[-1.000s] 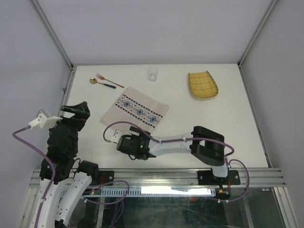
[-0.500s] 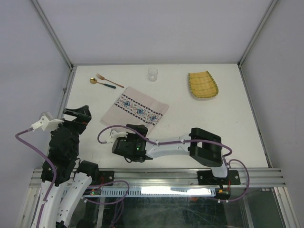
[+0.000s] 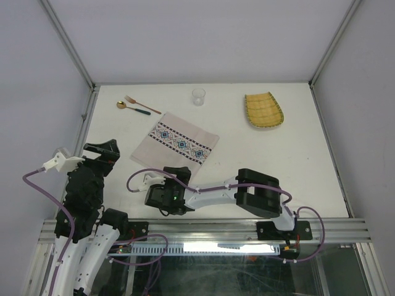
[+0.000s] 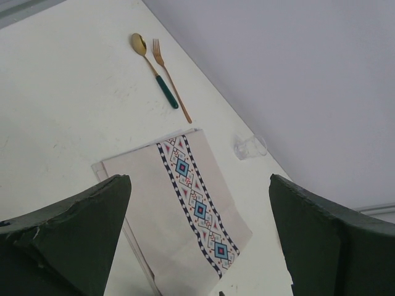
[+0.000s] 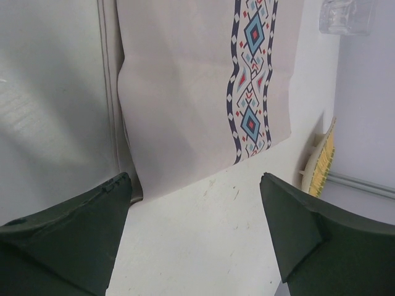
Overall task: Set the dinner table for one person
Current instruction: Flatten out the napkin at the center of the board.
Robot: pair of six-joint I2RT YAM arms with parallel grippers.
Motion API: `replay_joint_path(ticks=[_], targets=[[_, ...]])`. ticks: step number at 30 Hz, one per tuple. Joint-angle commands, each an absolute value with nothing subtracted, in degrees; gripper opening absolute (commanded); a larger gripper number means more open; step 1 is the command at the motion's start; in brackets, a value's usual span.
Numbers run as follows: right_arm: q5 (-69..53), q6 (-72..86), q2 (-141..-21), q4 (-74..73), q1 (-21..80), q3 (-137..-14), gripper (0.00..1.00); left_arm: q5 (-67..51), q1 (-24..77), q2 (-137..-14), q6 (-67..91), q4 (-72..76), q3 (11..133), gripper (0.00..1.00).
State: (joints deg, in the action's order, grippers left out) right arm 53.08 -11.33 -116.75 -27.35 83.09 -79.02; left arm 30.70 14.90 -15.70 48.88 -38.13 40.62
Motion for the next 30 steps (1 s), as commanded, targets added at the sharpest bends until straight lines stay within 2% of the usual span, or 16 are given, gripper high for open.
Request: replay_joint_path(ticks=[1,30], targets=[[54.87,-8.56,-117.91,-28.99,84.21,-82.75,0.89,29.11,14.41,-14.60,48.41,-36.56,40.74,0.99],[59.73,-9.67,-122.01,-28.80,84.64,-82.94,0.90,29.84,14.33,-11.36,47.96,-38.72,41.00,0.99]])
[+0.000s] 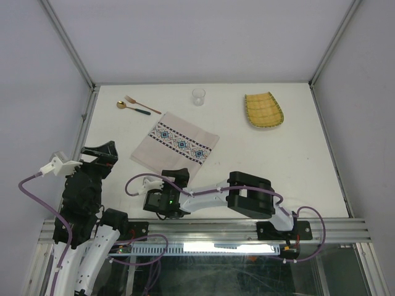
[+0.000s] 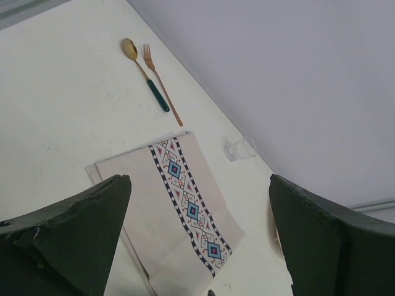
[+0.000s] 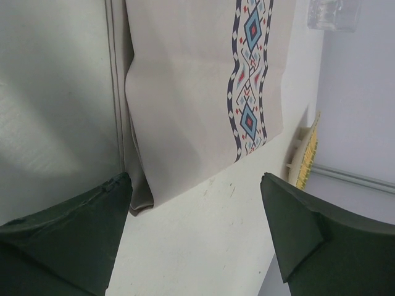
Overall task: Set the dinner table for one person
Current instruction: Flatten out the napkin at the center of the board.
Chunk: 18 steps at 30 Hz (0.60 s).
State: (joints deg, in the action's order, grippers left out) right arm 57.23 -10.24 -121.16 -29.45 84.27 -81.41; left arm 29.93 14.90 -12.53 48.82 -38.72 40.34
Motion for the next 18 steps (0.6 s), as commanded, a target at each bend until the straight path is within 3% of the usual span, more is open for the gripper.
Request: replay_joint_path(ticks=[1,18], targets=[[60.01,-9.73,-122.07,-28.68,84.64,-82.89,0.90,29.92,14.33,-11.20,47.92,-38.80,41.08,0.99],[63.91,-13.55,-123.76,-25.04,84.34,-82.77,0.91,30.67,14.34,-10.13,47.46,-39.73,41.63,0.99]])
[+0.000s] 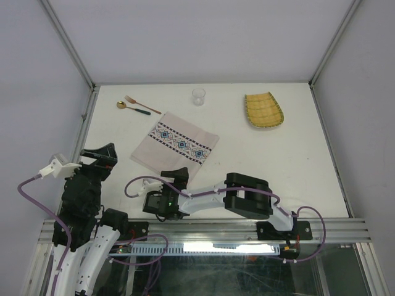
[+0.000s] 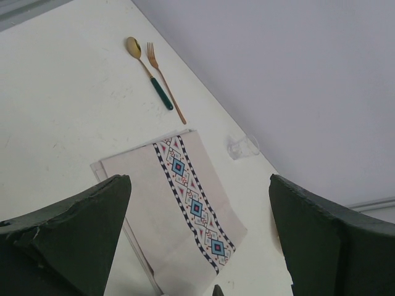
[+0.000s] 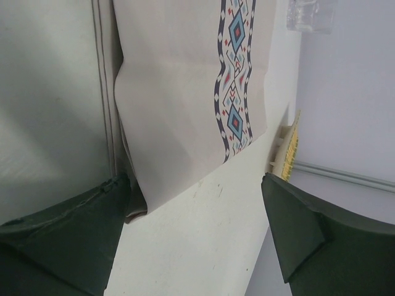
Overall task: Set the dinner table for one person
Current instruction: Flatten out the napkin at the center of the board.
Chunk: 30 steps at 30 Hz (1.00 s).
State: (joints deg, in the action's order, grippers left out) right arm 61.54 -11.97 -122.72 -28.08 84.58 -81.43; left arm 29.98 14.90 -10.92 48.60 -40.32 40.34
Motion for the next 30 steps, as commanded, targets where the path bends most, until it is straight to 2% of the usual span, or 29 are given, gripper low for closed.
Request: replay_joint_path(ticks=[1,6,19,30], targets=[[64.03,-13.69,-124.05,-24.97,84.29,-82.83,0.91,30.57,14.39,-10.07,47.46,-39.68,41.66,0.99],[65.54,-14.91,-125.24,-23.00,84.20,-83.73,0.91,30.79,14.35,-9.83,47.38,-39.73,41.98,0.99],[66.12,-27.56,-128.40,-5.22,83.56,-84.38,0.92,34.37,14.38,-8.09,45.77,-42.10,46.74,0.99],[66.12,-27.56,-131.55,7.64,80.18,-84.27,0.92,37.62,14.34,-5.95,43.36,-45.08,52.06,0.99]])
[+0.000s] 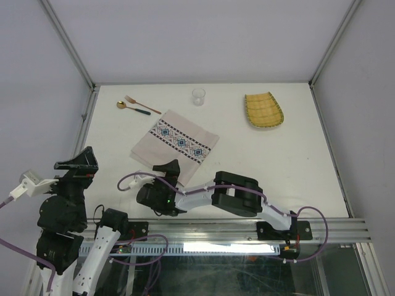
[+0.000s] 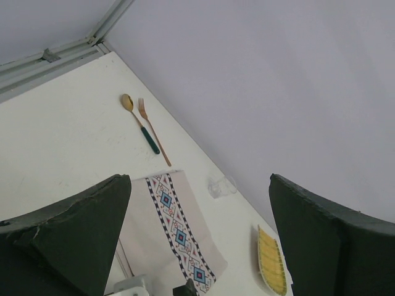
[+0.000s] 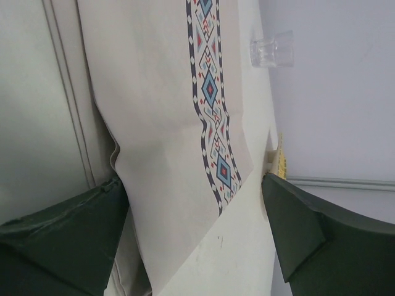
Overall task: Set the dinner table for one person
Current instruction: Flatten out the napkin at the center of the board.
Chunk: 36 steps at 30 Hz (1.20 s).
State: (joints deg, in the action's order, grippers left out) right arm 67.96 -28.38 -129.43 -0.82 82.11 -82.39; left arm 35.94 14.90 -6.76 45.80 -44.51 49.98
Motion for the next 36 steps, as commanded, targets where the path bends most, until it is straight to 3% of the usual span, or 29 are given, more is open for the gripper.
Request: replay_joint_path(ticks=[1,13,36], targets=[[66.12,-27.56,-131.91,8.72,79.83,-84.33,0.92,37.74,14.34,-5.87,43.07,-45.04,52.34,0.99],[66.12,-27.56,-136.49,23.71,78.11,-86.04,0.92,38.47,14.39,-5.53,41.96,-45.57,53.05,0.99],[66.12,-27.56,-131.75,19.66,74.84,-82.28,0.92,38.97,14.33,-4.13,42.67,-45.62,50.79,0.99]])
